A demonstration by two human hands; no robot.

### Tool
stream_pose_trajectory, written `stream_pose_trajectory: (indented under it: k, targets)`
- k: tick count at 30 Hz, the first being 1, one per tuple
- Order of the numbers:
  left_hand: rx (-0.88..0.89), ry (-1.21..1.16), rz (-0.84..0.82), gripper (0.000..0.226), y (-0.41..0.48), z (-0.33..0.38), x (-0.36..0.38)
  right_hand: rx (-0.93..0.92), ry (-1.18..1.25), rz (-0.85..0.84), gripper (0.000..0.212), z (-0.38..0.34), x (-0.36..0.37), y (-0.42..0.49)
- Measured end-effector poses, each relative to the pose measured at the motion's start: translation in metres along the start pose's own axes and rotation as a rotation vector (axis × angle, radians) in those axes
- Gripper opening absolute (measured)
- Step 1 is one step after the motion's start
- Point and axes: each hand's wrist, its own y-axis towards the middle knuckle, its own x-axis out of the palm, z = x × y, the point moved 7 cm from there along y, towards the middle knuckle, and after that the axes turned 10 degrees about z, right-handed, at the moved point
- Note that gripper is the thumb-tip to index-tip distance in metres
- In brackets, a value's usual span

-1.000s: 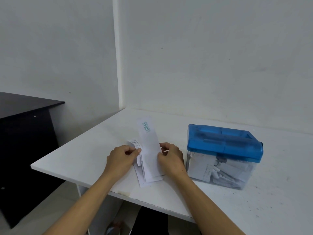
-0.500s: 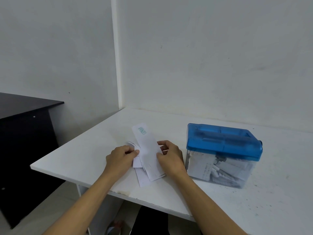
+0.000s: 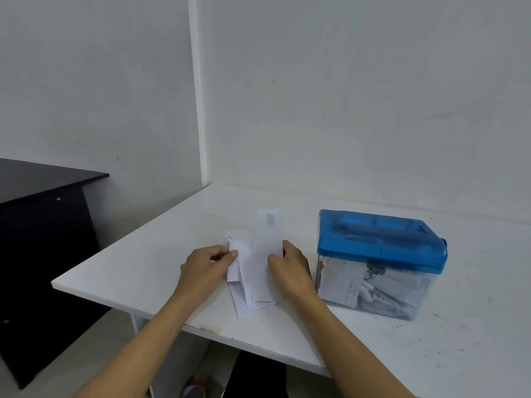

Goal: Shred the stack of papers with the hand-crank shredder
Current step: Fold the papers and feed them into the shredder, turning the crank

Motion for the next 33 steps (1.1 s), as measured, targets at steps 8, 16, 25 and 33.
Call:
stream_pose_trajectory:
  k: [8, 16, 25, 33]
  targets:
    - [-0.021, -0.116, -0.026, 0.033, -0.002, 0.004, -0.003, 0.007, 0.008, -0.054, 0.034, 0.001, 0.004, 0.002]
    - [-0.020, -0.133, 0.003, 0.013, -0.001, 0.001, -0.003, 0.014, 0.026, -0.019, 0.020, 0.005, 0.001, 0.005]
    - [-0.015, -0.202, -0.043, 0.017, -0.005, 0.008, -0.004, -0.003, 0.017, -0.061, 0.039, 0.001, 0.003, 0.002]
    - [-0.030, -0.379, -0.093, 0.013, -0.011, 0.021, -0.004, -0.027, 0.004, -0.113, 0.042, -0.001, 0.008, 0.000]
